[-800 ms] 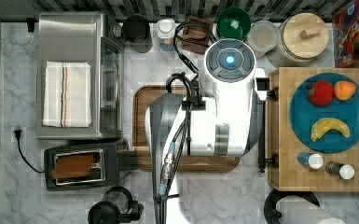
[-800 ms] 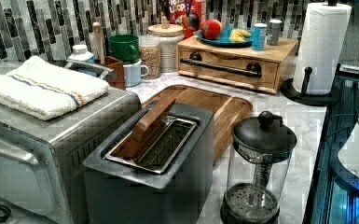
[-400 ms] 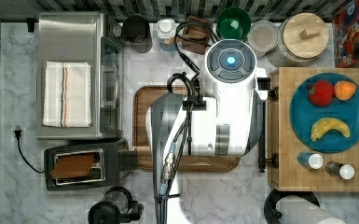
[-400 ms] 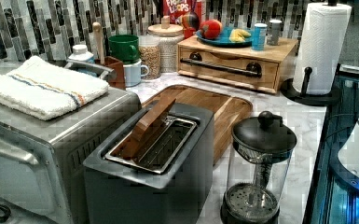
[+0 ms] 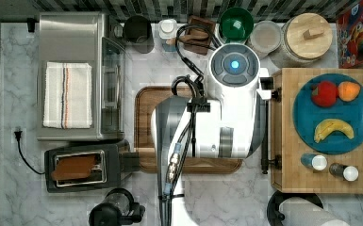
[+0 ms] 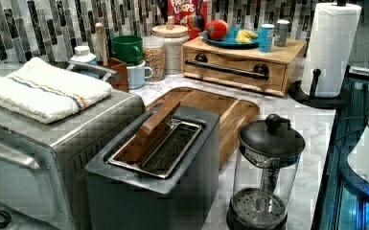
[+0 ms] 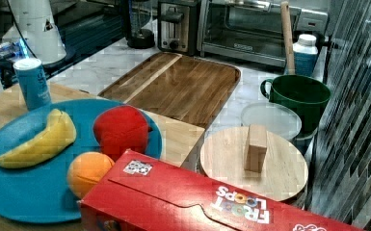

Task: Open the drawer.

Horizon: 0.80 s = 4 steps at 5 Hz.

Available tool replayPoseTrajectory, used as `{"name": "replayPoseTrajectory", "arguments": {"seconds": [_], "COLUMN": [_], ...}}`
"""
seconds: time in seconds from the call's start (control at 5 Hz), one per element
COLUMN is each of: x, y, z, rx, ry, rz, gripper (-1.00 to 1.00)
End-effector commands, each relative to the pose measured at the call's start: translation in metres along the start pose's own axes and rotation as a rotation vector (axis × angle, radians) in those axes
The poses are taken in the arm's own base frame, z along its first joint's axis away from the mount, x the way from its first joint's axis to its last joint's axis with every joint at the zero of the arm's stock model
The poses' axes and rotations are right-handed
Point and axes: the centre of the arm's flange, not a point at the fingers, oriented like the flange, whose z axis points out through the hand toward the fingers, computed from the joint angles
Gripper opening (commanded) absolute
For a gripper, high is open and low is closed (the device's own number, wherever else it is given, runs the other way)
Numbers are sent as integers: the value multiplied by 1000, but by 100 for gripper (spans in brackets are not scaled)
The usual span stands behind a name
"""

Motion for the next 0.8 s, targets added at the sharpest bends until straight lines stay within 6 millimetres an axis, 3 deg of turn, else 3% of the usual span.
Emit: {"name": "replayPoseTrajectory", "arguments": {"seconds": [0.2,0.8], "x": [12,42], "y": [85,138], "z": [26,55], "rx": [16,14], "ry": [-21,-10], "rz": [-279,-502], "gripper": [100,100]}}
